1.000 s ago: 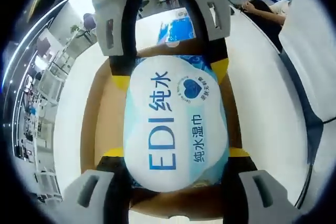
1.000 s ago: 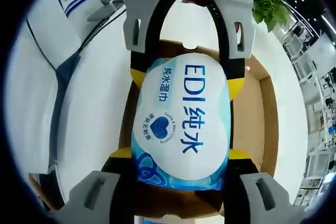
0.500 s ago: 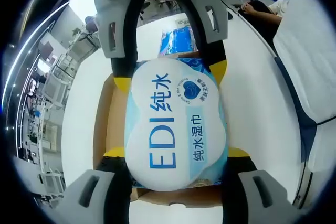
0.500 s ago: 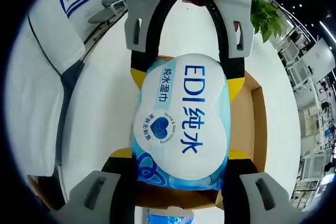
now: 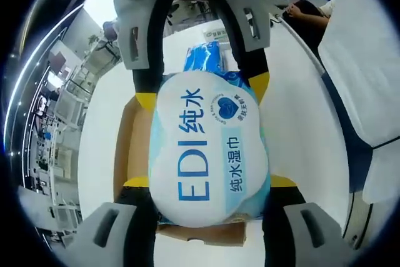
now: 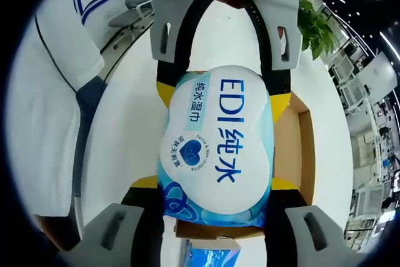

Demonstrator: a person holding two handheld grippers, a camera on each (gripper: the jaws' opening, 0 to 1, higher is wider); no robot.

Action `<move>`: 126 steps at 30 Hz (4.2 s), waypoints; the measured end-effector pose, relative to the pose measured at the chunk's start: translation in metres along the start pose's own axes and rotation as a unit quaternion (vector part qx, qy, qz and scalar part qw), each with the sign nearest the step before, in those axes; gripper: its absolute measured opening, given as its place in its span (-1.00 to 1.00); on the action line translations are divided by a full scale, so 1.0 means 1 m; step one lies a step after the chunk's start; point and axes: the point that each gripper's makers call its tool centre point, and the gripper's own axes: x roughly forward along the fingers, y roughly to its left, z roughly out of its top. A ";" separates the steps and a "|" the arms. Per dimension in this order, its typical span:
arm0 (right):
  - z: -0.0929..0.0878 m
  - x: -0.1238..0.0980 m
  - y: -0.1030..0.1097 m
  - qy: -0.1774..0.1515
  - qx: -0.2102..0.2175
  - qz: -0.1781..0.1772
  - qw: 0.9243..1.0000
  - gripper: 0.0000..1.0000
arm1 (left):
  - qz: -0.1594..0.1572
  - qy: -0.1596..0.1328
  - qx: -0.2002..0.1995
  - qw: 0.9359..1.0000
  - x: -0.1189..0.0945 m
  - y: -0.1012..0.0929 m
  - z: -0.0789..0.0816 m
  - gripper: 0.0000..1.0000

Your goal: Operate the shoe box by opening the lid, removing the specified soft item, and placing it in the target area until the item is outside and the box remains undamaged.

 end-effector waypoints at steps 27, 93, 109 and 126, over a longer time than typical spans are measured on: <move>0.033 0.013 0.096 0.023 0.048 -0.020 0.998 0.23 | -0.021 -0.036 0.042 0.998 -0.015 -0.095 -0.009 0.35; -0.001 0.117 0.155 0.044 0.067 0.084 0.993 0.25 | -0.095 -0.043 -0.031 0.994 0.083 -0.166 -0.058 0.32; -0.001 0.121 0.155 0.043 0.056 0.079 0.994 0.37 | -0.106 -0.051 -0.044 0.992 0.084 -0.167 -0.058 0.33; -0.004 0.124 0.158 0.044 0.077 0.075 0.993 0.76 | -0.108 -0.055 -0.046 0.992 0.084 -0.167 -0.059 0.33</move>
